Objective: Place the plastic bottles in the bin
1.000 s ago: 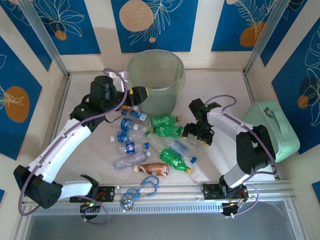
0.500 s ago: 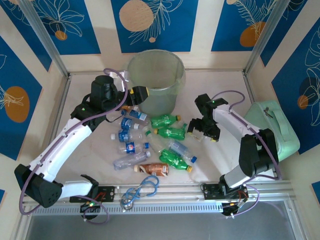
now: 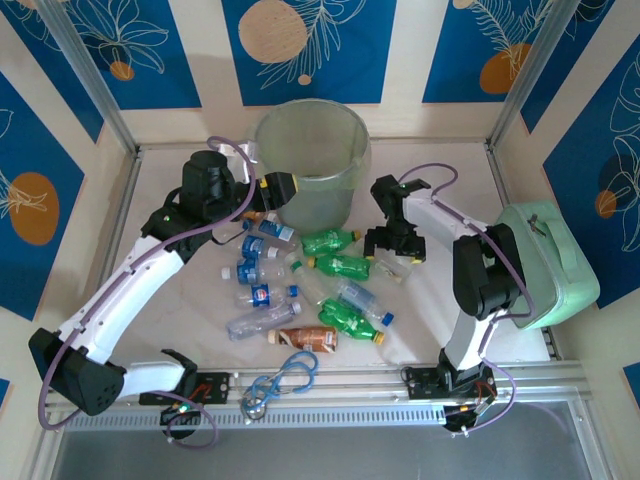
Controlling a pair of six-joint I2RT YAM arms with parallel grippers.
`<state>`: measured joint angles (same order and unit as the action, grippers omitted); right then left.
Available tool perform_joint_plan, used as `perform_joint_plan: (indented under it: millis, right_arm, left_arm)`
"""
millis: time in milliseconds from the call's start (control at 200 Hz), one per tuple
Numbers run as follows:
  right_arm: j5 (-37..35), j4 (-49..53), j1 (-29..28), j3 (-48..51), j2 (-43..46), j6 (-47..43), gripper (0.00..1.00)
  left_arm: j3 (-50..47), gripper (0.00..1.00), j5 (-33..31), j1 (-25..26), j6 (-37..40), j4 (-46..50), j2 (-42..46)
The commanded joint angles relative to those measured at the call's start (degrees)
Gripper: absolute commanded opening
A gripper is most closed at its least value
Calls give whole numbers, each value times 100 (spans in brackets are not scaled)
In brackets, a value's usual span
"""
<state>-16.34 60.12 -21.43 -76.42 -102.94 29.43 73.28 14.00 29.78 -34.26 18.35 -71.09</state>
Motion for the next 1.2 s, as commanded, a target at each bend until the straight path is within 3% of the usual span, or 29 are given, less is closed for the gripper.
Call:
perform_joint_plan:
  millis: [0, 265, 535, 720, 985, 1196]
  right_arm:
    - [-11, 61, -54, -162, -173, -217, 99]
    - [-408, 173, 166, -36, -403, 211, 100]
    - [-262, 301, 595, 288, 67, 817, 99]
    - [-24, 256, 482, 160, 259, 408, 99]
    - [-932, 788, 184, -480, -226, 15, 99]
    - [-268, 345, 349, -492, -536, -369, 99]
  left_arm:
    - [29, 76, 138, -30, -46, -174, 67]
    - [10, 76, 160, -34, -54, -181, 69]
    - [-49, 76, 160, -42, -81, -225, 77]
    - [-85, 76, 200, -45, -116, -279, 68]
    - [-94, 76, 182, -59, -91, -262, 107]
    - [-94, 76, 200, -77, -92, -249, 107]
